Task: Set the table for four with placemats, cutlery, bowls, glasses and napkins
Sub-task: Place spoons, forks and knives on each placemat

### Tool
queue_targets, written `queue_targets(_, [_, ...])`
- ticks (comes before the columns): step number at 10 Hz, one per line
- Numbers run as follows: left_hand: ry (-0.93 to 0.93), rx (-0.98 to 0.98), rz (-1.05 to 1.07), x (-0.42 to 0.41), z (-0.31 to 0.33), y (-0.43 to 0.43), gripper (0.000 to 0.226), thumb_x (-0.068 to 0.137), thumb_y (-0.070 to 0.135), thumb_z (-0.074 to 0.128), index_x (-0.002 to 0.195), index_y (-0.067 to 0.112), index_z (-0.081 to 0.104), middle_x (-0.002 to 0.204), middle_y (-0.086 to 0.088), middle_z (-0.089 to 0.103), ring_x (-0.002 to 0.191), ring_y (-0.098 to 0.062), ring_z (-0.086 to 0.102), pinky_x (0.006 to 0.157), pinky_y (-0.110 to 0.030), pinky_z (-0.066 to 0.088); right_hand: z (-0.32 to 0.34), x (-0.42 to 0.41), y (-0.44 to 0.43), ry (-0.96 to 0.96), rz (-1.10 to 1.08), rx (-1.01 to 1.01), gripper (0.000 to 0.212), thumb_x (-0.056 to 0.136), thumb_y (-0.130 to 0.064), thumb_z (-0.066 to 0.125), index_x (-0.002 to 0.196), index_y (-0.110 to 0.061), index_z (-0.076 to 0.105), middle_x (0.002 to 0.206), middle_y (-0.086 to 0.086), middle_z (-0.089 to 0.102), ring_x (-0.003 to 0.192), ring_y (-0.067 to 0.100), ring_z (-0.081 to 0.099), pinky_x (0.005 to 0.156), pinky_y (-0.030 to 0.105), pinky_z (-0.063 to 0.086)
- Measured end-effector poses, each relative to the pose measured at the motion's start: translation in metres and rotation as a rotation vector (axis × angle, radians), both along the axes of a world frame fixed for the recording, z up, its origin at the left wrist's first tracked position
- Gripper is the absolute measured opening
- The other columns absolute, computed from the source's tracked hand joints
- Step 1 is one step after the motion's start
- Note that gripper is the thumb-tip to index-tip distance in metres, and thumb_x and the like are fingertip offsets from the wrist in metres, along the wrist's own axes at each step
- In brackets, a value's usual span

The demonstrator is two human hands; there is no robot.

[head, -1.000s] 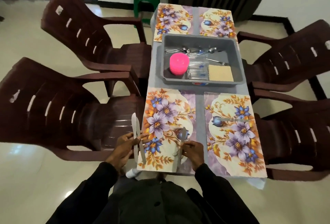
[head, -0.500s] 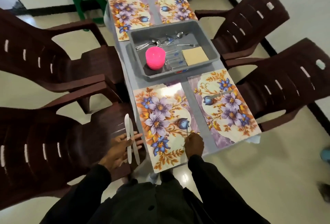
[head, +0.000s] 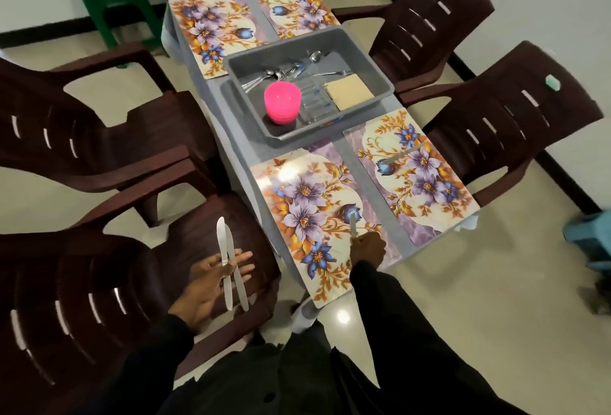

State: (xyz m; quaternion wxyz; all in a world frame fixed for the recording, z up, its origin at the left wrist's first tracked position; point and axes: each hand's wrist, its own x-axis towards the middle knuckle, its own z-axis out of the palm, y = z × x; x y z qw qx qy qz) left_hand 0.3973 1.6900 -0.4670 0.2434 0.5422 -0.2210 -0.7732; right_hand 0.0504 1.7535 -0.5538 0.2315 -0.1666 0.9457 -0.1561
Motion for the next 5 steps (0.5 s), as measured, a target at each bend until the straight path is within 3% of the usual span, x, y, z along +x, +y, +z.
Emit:
queue_targets(2, [0.016, 0.007, 0.002, 0.014, -0.001, -0.014, 0.031, 0.100, -0.003, 0.053, 0.130, -0.008, 0.055, 0.125, -0.023, 0.069, 0.109, -0.042, 0.070, 0.090, -0.048, 0.059, 0.010, 0.004, -0.014, -0.064, -0.082, 0.011, 0.039, 0.094, -0.029, 0.071, 0.119, 0.000, 0.065, 0.120, 0.018, 0.067, 0.113, 0.037, 0.064, 0.095, 0.042, 0.052])
queue_targets(5, [0.035, 0.023, 0.021, 0.010, -0.003, -0.025, 0.028, 0.100, -0.003, 0.052, 0.128, -0.008, 0.057, 0.122, -0.023, 0.070, 0.104, -0.039, 0.073, 0.085, -0.046, 0.062, -0.003, 0.003, -0.013, -0.137, -0.081, 0.058, 0.039, 0.091, -0.035, 0.069, 0.119, -0.009, 0.063, 0.117, 0.013, 0.066, 0.108, 0.034, 0.065, 0.092, 0.043, 0.055])
